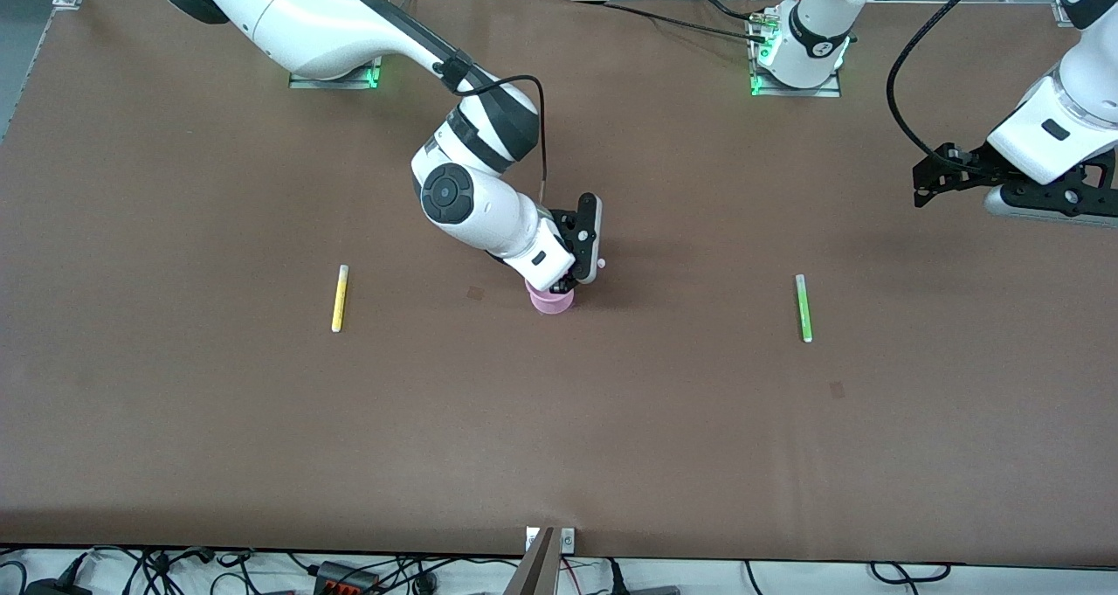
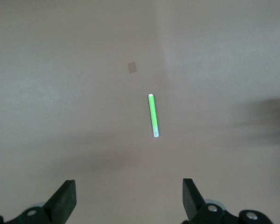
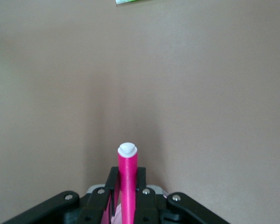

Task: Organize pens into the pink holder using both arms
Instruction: 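Lower the magenta marker into the pink cup with the right gripper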

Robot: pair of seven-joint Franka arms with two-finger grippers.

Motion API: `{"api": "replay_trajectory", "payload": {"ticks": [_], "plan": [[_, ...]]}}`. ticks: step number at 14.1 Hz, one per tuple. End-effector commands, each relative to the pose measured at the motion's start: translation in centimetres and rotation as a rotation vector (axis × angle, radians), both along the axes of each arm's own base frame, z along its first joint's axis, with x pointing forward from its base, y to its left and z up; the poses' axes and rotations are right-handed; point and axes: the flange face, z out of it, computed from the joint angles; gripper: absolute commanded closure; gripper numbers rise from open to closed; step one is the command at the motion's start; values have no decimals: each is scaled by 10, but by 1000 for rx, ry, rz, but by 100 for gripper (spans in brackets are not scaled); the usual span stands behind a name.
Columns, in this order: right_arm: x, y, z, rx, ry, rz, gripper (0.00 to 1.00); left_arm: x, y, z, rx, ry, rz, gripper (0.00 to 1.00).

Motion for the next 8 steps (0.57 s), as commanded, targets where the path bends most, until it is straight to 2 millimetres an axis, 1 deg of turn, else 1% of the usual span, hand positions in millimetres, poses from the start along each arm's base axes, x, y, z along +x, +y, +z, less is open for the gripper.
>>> {"api": "replay_trajectory", "payload": {"ticks": [1,2,3,5,6,8], "plan": [[-1,0,-1,-3,-19,11,100,-7,-3,6,-20,-9,4,0],[-1,0,-4,-4,-16,11,100,-10,-3,8,-18,9,5,0],[0,0,-4,-2,-19,11,100,-10,-3,14,-18,12,5,0],[3,-4,-7,-6,-18,8,100,-8,-3,15,-7,5,-1,0],[3,-4,-9,-9,-18,8,100,-7,-3,17,-7,-1,-2,0],[3,-4,-12,-11,-15,8,100,-6,-6,16,-7,2,-10,0]]}}
